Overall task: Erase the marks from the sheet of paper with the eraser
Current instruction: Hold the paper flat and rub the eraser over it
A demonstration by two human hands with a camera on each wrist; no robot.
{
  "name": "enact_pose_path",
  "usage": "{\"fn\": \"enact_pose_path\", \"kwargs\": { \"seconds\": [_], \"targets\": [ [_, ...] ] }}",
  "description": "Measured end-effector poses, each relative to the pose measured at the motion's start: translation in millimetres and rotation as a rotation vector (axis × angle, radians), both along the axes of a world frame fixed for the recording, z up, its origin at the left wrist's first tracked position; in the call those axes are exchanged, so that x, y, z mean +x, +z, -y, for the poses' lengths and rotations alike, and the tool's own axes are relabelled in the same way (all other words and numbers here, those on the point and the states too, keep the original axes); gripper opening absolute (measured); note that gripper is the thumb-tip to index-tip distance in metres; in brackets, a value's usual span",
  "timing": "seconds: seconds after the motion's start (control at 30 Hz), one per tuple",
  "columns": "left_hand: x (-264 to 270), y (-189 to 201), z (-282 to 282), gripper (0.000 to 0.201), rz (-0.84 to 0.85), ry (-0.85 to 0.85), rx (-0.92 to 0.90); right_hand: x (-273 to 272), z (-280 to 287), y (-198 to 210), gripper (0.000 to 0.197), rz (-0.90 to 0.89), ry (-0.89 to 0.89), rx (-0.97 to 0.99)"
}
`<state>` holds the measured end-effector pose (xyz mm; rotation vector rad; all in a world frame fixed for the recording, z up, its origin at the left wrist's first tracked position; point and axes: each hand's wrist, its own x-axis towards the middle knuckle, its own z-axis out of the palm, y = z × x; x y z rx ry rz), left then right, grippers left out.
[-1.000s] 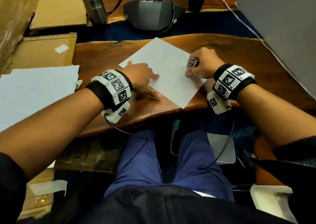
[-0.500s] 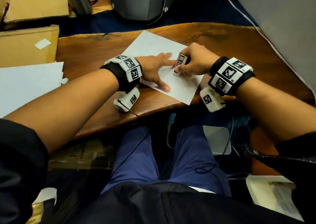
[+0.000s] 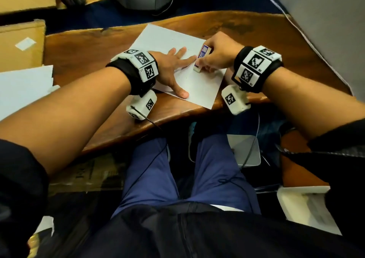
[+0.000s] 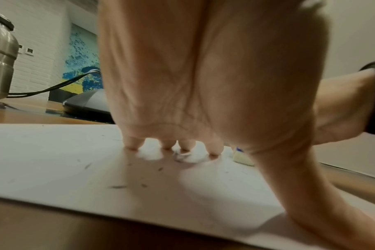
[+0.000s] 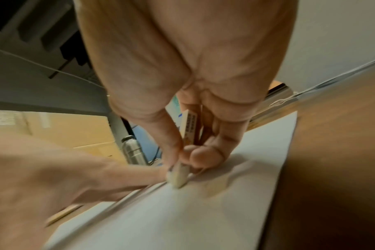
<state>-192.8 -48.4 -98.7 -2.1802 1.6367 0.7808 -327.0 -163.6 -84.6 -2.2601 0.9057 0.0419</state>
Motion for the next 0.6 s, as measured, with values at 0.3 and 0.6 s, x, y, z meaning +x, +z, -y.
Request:
{"fn": "enact_pose_path", "kwargs": {
  "seconds": [0.3, 0.6],
  "targets": [
    [-7.9, 4.2, -0.2, 0.129, 0.034, 0.004, 0.018, -4.3, -1.8, 1.8, 0.027, -0.008, -0.036, 0.056],
    [-12.5, 9.2, -0.5, 0.128, 0.058, 0.012, 0.042, -11.8, -6.3, -0.9, 0.022, -0.050, 0.069, 0.060]
  ]
}}
